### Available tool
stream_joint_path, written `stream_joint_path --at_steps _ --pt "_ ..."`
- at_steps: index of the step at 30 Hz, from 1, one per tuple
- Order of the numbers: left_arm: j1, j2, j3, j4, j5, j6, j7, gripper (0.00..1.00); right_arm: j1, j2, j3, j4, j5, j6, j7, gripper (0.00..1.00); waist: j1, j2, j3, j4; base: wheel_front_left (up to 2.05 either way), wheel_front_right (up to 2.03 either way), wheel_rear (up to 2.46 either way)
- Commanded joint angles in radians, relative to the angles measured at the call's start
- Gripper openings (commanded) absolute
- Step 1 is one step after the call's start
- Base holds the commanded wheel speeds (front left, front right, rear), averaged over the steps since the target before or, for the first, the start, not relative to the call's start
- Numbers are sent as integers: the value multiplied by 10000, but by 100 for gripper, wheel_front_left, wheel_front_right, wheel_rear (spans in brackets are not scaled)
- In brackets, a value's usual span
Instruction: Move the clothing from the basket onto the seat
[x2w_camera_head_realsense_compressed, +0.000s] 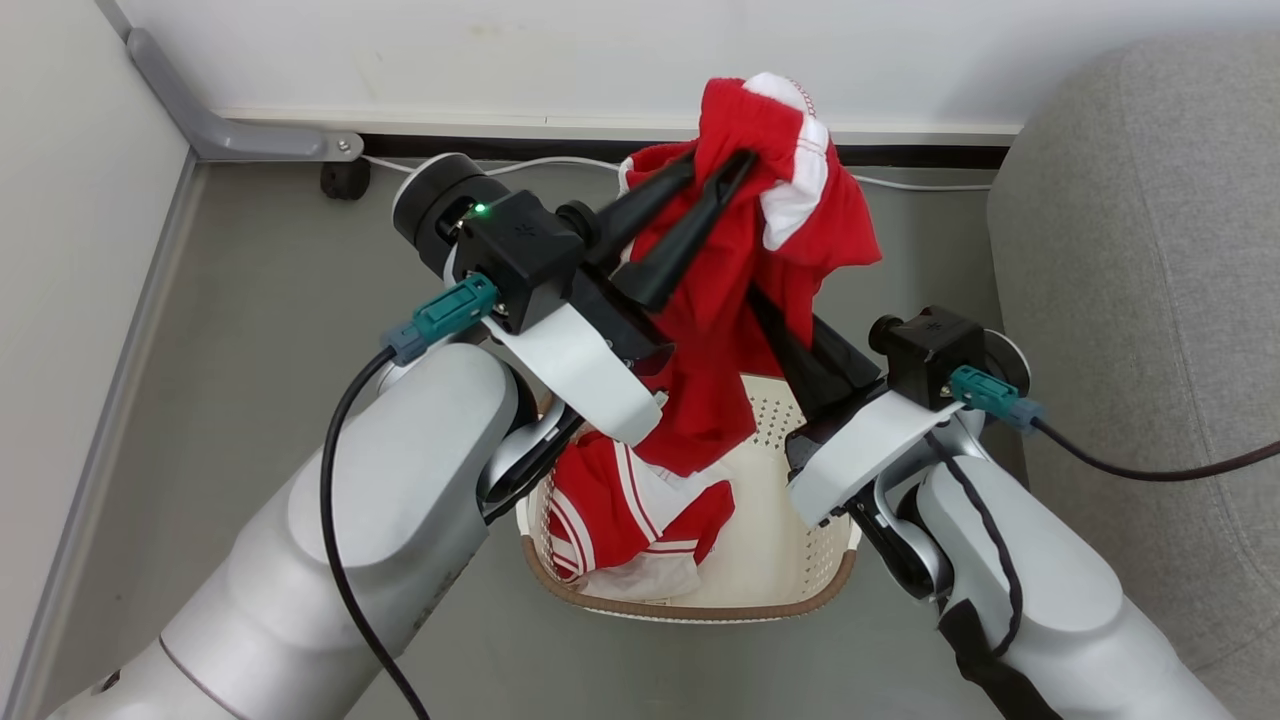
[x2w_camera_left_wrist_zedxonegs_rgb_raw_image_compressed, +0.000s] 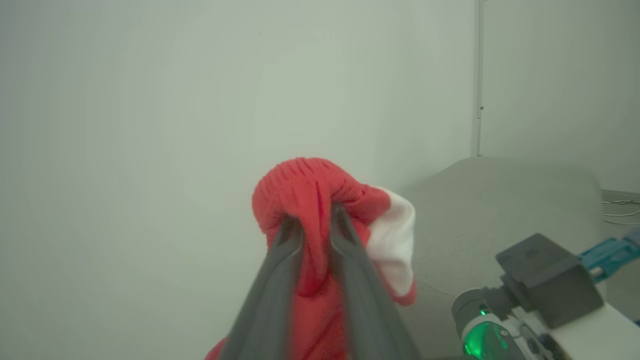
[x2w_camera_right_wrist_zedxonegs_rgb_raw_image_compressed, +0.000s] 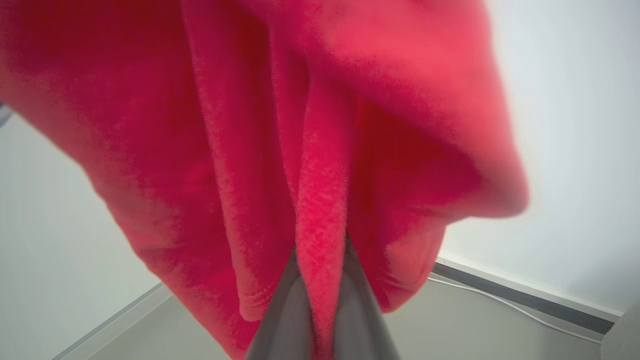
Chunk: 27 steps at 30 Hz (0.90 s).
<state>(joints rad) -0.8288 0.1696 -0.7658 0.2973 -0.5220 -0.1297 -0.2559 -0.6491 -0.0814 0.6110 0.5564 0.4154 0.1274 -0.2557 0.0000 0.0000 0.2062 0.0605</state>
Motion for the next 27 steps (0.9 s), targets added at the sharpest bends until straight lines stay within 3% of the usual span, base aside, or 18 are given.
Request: stream_joint_path --at_steps 1,16,27 --pt "-297 205 435 -270 43 -9 -59 100 -101 172 -34 -344 5 33 -61 0 0 0 8 -50 0 0 0" --pt "143 525 427 -72 122 -9 -59 100 440 126 -1420 -1401 -347 33 -61 0 0 0 99 -768 0 0 0" --pt "949 815 304 -25 104 -9 -59 100 926 167 -2590 -2662 -532 33 -61 0 0 0 -59 -2525 0 0 0"
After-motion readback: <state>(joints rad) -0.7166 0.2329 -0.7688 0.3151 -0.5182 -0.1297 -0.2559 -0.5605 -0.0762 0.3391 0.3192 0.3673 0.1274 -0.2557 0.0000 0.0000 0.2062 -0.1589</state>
